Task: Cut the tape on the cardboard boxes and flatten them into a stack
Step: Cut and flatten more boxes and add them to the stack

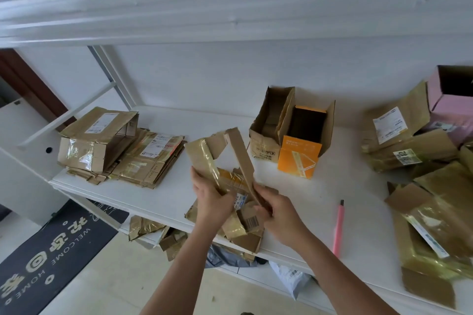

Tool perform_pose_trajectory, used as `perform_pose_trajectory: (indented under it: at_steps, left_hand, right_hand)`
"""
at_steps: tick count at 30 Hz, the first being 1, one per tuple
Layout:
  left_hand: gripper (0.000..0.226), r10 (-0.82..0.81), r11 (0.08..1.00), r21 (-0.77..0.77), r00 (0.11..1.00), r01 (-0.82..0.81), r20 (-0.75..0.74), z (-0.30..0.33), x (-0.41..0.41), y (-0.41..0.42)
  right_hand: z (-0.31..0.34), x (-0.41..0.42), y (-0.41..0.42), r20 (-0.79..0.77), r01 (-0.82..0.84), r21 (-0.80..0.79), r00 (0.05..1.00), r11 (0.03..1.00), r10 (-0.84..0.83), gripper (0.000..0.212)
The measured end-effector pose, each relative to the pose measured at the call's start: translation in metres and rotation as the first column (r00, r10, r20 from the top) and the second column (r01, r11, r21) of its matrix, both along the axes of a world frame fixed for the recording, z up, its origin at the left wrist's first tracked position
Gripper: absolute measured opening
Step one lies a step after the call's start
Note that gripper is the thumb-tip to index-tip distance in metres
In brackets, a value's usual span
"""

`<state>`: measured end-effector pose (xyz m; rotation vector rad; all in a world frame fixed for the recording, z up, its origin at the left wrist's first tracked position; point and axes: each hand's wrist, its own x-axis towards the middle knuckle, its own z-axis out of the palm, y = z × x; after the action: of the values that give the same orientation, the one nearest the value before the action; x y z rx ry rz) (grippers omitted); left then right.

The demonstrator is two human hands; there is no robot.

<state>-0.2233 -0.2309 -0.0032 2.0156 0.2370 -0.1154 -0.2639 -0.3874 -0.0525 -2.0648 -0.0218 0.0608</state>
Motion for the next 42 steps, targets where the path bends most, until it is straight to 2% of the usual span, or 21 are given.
perform_pose_trajectory:
  at_steps: [3, 8, 12, 15, 18, 21, 23, 25, 35, 37, 40, 42]
  left_hand:
    - [0.110, 0.098, 0.994, 0.029, 0.974, -0.106, 0.204, 0.016, 0.016, -0.002]
    - [0.117, 0.028, 0.991, 0.115, 0.959, -0.063, 0.282, 0.022, 0.024, -0.003]
    - [0.111, -0.060, 0.991, 0.137, 0.934, 0.012, 0.352, 0.018, 0.005, -0.018]
    - [0.112, -0.133, 0.984, 0.159, 0.911, 0.075, 0.391, 0.017, -0.007, -0.026]
    - [0.114, -0.208, 0.975, 0.159, 0.892, 0.156, 0.402, 0.018, -0.013, -0.027]
    - [0.115, -0.230, 0.972, 0.127, 0.894, 0.195, 0.384, 0.016, -0.011, -0.020]
    - [0.113, -0.240, 0.971, 0.089, 0.902, 0.222, 0.360, 0.016, -0.010, -0.015]
    - [0.108, -0.266, 0.963, 0.062, 0.897, 0.261, 0.353, 0.019, -0.013, -0.012]
    - [0.088, -0.347, 0.924, -0.021, 0.859, 0.382, 0.376, 0.028, -0.012, -0.015]
    - [0.087, -0.308, 0.945, 0.018, 0.866, 0.328, 0.394, 0.020, -0.010, -0.018]
    - [0.081, -0.237, 0.970, 0.154, 0.860, 0.186, 0.453, 0.008, -0.010, -0.026]
    - [0.075, -0.259, 0.962, 0.205, 0.835, 0.179, 0.485, 0.006, -0.010, -0.029]
  right_hand:
    - [0.001, -0.010, -0.001, 0.032, 0.023, -0.025, 0.999, 0.999, -0.022, 0.057]
    - [0.020, -0.007, -0.001, 0.106, 0.090, -0.114, 0.991, 0.989, -0.078, 0.067]
    - [0.051, 0.007, 0.003, 0.244, 0.188, -0.085, 0.956, 0.979, -0.162, 0.081]
    - [0.068, 0.020, 0.004, 0.462, 0.304, -0.211, 0.869, 0.929, -0.180, 0.076]
    - [0.071, 0.031, 0.000, 0.550, 0.358, -0.386, 0.829, 0.850, -0.100, 0.070]
    - [0.066, 0.038, -0.003, 0.545, 0.282, -0.447, 0.838, 0.849, 0.009, 0.058]
    - [0.062, 0.040, -0.003, 0.558, 0.219, -0.387, 0.829, 0.896, 0.039, 0.043]
    - [0.059, 0.040, -0.004, 0.563, 0.168, -0.317, 0.826, 0.933, 0.042, 0.035]
    - [0.049, 0.033, -0.019, 0.538, 0.149, -0.250, 0.843, 0.957, 0.010, 0.035]
    - [0.050, 0.030, -0.020, 0.539, 0.159, -0.249, 0.842, 0.955, 0.001, 0.035]
    - [0.053, 0.027, -0.022, 0.529, 0.167, -0.244, 0.849, 0.955, -0.013, 0.034]
    - [0.052, 0.026, -0.024, 0.521, 0.175, -0.240, 0.853, 0.955, -0.025, 0.034]
